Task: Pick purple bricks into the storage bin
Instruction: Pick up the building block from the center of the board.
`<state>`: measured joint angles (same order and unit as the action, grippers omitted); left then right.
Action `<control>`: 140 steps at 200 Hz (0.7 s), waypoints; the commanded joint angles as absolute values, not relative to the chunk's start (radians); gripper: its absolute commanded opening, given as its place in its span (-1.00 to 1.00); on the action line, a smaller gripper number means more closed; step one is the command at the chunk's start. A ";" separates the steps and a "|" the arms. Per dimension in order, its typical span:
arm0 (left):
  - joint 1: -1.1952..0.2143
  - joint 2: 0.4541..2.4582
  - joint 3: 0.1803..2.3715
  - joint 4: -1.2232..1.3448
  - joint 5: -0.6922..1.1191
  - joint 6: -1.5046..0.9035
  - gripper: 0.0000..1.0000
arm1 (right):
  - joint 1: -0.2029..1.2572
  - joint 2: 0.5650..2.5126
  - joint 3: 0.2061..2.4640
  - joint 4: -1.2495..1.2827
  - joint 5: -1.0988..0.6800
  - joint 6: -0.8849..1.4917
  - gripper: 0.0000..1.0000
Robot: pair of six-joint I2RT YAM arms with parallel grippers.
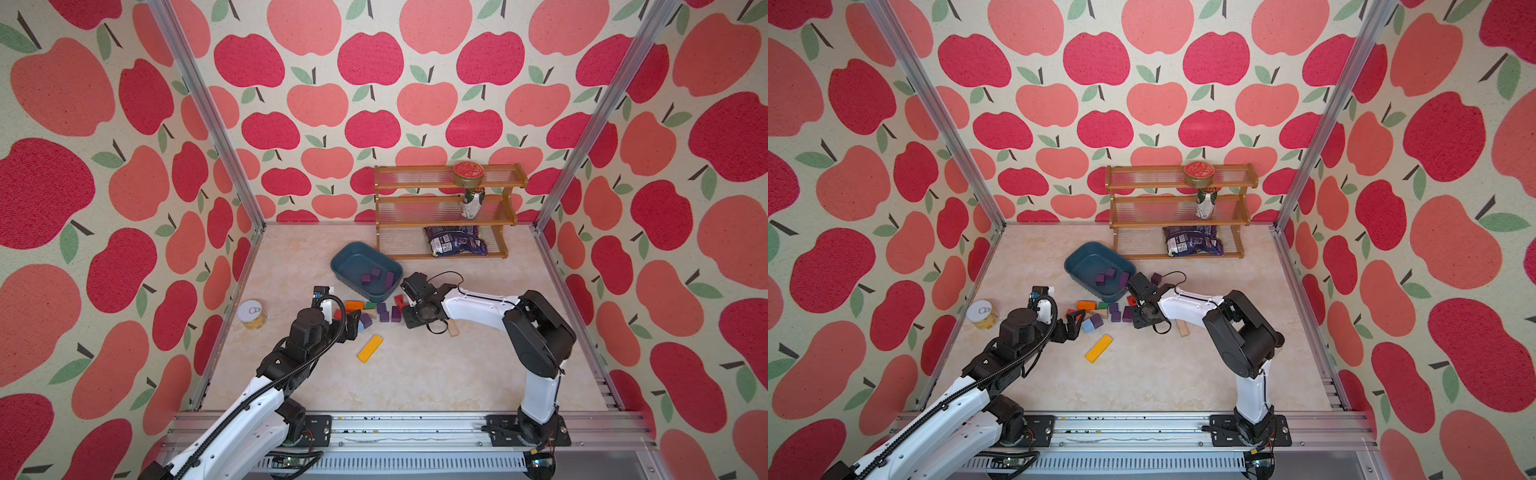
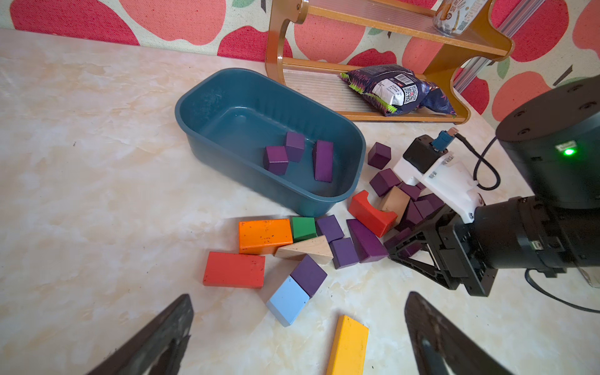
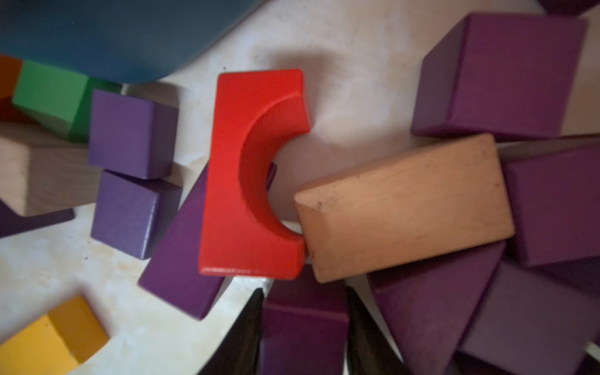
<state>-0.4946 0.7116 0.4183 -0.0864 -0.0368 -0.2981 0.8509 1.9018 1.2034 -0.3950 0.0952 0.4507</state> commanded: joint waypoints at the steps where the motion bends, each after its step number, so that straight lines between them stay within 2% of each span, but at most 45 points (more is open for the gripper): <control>1: -0.489 0.713 0.428 -0.113 -0.052 -0.303 0.99 | 0.856 1.931 1.229 -0.438 0.114 0.442 -0.36; 42: -0.489 0.725 0.430 -0.106 -0.052 -0.302 0.99 | 0.856 1.923 1.234 -0.444 0.118 0.439 -0.43; 140: -0.488 0.770 0.446 -0.083 -0.049 -0.289 0.99 | 0.862 1.788 1.279 -0.481 0.108 0.427 -0.46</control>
